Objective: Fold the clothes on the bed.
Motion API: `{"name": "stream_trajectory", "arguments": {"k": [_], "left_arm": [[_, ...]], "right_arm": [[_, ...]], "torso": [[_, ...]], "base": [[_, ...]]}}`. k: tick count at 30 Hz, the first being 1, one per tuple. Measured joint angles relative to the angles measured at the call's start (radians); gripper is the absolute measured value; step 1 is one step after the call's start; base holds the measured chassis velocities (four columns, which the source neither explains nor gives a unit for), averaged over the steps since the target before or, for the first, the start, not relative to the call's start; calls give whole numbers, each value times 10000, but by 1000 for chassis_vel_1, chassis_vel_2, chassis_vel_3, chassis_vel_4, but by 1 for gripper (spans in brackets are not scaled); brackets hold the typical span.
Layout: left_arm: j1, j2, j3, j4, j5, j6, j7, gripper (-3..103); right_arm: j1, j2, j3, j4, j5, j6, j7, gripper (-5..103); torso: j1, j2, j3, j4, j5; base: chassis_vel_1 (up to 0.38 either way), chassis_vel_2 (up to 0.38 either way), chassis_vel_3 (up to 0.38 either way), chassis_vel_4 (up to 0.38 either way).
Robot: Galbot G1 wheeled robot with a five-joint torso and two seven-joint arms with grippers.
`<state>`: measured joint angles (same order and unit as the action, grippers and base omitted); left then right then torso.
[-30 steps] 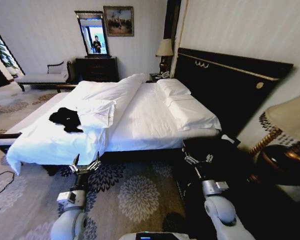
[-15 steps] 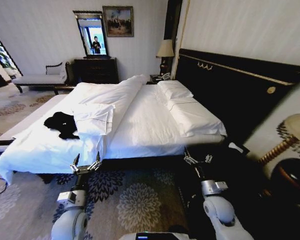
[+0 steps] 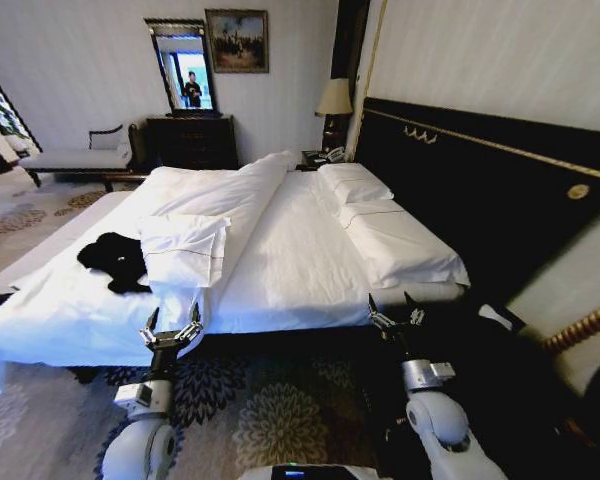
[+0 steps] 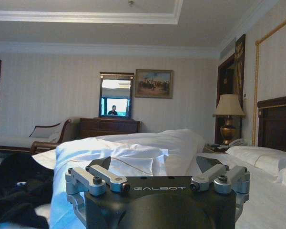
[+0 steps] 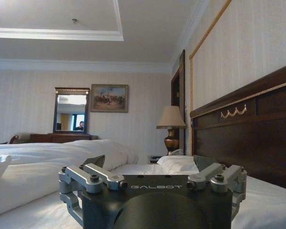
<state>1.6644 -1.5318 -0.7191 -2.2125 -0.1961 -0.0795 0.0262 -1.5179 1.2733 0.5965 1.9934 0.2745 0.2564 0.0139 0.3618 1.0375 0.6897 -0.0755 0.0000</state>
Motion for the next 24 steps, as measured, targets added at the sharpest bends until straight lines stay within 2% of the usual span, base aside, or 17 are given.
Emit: {"name": "stream_trajectory", "arguments": {"k": [24], "left_arm": [[49,-18,-21,-23,35,-60,2,100]], "right_arm": [[66,31,-22,-2,127,123,48,100]], "torso": [[0,0,0,2,1]], "base": [[-120,125,128,-125]]}}
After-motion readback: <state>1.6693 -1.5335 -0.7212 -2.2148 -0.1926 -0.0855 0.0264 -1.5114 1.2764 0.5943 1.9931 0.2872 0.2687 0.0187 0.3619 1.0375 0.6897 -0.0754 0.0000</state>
